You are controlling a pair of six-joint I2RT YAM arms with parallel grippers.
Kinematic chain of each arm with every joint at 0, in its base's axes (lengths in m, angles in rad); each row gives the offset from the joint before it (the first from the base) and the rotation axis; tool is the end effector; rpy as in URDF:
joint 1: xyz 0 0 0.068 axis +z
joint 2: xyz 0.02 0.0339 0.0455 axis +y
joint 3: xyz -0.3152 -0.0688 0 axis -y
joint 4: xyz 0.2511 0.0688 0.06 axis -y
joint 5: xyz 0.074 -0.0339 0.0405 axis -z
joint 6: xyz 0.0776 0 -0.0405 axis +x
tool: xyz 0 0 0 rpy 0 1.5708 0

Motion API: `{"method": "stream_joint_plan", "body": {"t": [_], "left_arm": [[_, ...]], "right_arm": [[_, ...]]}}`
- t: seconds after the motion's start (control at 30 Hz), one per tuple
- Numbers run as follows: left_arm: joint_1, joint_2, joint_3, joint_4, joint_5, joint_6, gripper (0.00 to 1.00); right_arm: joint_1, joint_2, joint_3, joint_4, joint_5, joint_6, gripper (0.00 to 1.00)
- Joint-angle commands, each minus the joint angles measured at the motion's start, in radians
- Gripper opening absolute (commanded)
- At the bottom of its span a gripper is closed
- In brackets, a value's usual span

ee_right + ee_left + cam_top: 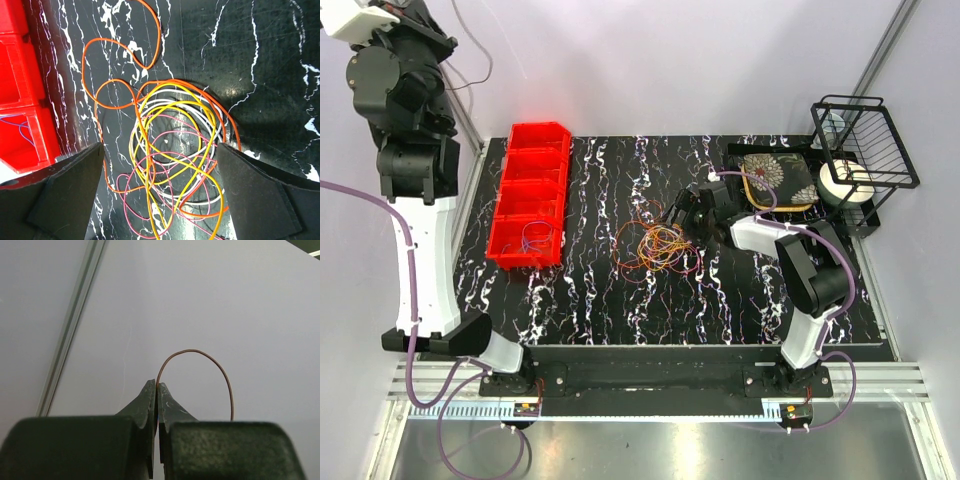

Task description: Untangle the cables

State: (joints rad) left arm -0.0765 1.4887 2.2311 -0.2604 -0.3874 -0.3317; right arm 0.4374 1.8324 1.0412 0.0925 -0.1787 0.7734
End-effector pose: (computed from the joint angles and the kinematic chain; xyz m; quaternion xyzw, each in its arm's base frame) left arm 0.2693 0.0088 0.7092 -0.2280 0.4831 -0.0725 0.8422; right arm 0.3890 0.1971 0.1849 0.1138 0.8964 0.3059 0.2999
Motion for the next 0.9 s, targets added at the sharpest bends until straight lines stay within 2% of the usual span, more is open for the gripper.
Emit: {"method": "stream_joint_plan", "body": {"t": [0.0,0.27,0.53,0.63,0.77,0.87], "left_arm": [[0.003,0.015,0.019,0.081,0.045,0.019,0.0],[0.003,0.097,0.107,0.101,0.068,0.0,0.0],[0.004,0.128,0.088,0.127,0.048,0.013,0.0],[0.004,0.081,-0.009,0.167,0.045,0.034,0.0],[0.009,-0.011,-0.241,0.257,-0.005,0.051,0.0],[0.012,-0.039,-0.287,0.285,-0.019,0.06,0.0]], "right_arm": [[0.0,0.014,0.051,0.032,-0.034,-0.017,1.0],[0.0,0.034,0.063,0.032,-0.061,-0.019,1.0],[0.0,0.062,0.08,0.027,-0.084,-0.019,1.0],[0.0,0.076,0.088,0.026,-0.093,-0.016,1.0],[0.0,0.093,0.095,0.027,-0.107,-0.014,1.0],[0.0,0.113,0.105,0.023,-0.122,-0.01,1.0]]}}
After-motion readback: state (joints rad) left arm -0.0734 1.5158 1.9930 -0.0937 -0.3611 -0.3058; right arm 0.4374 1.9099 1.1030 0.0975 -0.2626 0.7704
